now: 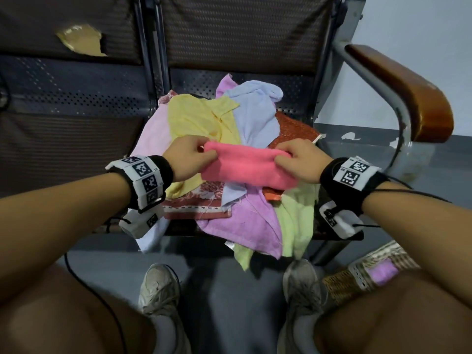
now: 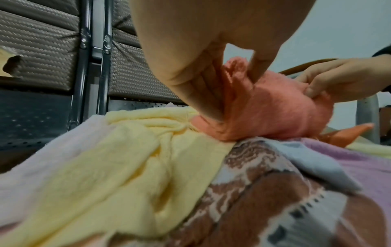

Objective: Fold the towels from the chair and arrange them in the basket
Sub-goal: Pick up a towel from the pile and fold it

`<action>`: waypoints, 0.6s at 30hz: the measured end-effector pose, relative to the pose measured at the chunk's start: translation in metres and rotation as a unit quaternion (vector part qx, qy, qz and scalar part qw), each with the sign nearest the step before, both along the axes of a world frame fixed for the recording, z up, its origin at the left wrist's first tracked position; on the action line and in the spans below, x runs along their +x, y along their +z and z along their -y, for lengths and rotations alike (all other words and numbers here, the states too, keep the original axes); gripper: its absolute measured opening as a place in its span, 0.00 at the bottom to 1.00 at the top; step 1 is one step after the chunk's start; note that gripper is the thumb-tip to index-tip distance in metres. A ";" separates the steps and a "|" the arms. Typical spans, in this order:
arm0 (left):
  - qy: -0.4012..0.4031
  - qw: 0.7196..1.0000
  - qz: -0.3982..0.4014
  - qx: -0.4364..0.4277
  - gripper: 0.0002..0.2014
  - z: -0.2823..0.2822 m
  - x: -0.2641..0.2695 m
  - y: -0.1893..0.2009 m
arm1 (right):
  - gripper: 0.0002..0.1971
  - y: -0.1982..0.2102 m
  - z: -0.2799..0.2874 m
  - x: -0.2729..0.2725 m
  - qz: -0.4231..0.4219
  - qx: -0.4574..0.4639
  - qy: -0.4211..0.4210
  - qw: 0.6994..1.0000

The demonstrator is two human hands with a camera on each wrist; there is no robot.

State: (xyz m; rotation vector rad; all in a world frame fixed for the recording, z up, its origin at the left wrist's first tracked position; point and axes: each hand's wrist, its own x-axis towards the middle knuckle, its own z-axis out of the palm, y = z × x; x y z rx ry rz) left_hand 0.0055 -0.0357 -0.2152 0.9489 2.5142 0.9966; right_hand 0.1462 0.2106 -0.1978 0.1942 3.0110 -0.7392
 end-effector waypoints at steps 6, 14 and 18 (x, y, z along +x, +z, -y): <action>0.110 0.994 0.026 -0.004 0.17 -0.010 -0.012 -0.009 | 0.13 -0.010 -0.006 -0.009 -0.004 -0.081 -0.055 0.995; 0.137 0.942 0.285 -0.115 0.44 -0.013 -0.003 -0.007 | 0.12 -0.030 -0.013 -0.020 0.029 -0.028 -0.111 0.993; 0.135 0.942 0.305 -0.031 0.27 -0.022 0.003 -0.006 | 0.13 -0.028 -0.011 -0.021 0.055 -0.006 -0.108 0.993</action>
